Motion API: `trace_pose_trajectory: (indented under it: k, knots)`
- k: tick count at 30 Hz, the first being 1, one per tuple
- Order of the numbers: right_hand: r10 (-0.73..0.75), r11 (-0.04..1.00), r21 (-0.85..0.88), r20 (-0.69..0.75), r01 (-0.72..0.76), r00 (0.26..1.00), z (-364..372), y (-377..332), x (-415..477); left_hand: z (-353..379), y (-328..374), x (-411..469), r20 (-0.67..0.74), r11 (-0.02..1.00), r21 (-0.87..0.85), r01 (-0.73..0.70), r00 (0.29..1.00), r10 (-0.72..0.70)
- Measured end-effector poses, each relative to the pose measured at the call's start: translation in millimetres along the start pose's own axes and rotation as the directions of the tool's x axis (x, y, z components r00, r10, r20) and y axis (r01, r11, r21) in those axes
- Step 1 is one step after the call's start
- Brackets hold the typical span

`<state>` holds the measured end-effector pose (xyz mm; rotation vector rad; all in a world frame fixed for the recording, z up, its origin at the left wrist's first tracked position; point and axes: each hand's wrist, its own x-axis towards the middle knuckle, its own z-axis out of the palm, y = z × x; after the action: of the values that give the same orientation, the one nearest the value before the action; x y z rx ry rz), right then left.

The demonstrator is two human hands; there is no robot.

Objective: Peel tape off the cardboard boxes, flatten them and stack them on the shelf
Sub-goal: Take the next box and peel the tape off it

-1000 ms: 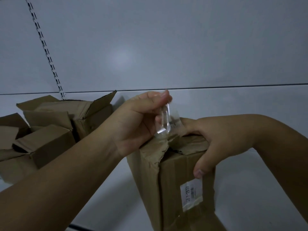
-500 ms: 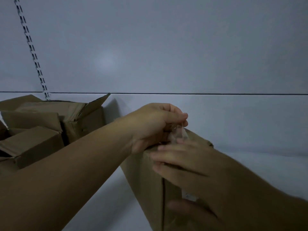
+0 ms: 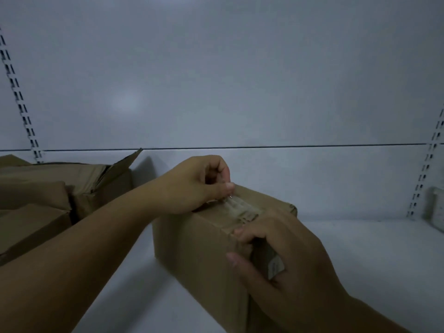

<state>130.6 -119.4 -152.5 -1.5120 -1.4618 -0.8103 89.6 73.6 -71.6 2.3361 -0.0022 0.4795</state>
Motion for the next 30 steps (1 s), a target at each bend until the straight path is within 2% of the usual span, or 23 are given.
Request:
trace_pose_trajectory:
  k: [5, 10, 15, 18, 22, 24, 27, 28, 30]
  knots:
    - [0.05, 0.994, -0.092, -0.031, -0.053, 0.998, 2, -4, 14, 0, -10, -1, -0.029, 0.997, -0.081, 0.006, 1.0, -0.009]
    - [0.032, 0.988, -0.151, -0.008, -0.033, 0.999, 2, 0, 18, 1, -15, 1, -0.266, 0.995, -0.09, 0.038, 0.962, -0.061]
    - [0.043, 0.983, -0.182, 0.058, -0.032, 0.997, -1, 0, 29, -1, -10, -4, -0.328, 0.949, -0.307, 0.067, 0.929, -0.172]
    - [0.049, 0.973, -0.229, 0.081, -0.029, 0.996, 2, 3, 28, -4, -8, -6, -0.268, 0.921, -0.381, 0.079, 0.944, -0.192]
    - [0.099, 0.97, -0.227, 0.063, -0.082, 0.993, 2, 8, 23, -11, -11, -13, -0.041, 0.917, -0.395, 0.051, 0.996, -0.073]
    - [0.081, 0.976, -0.207, 0.091, -0.06, 0.993, 2, 11, 18, -9, -5, -6, 0.027, 0.95, -0.295, 0.1, 0.995, -0.097]
    - [0.087, 0.98, -0.183, 0.076, -0.072, 0.993, 3, 13, 11, 1, 2, -3, 0.222, 0.964, -0.105, 0.243, 0.951, -0.215]
    - [0.089, 0.981, -0.179, 0.054, -0.078, 0.995, 3, 14, 9, 4, 3, -1, 0.249, 0.973, -0.082, 0.216, 0.95, -0.189]
    - [0.069, 0.983, -0.175, 0.023, -0.064, 0.997, 4, 18, 6, 6, 6, 0, 0.198, 0.994, 0.048, 0.102, 0.974, -0.11]
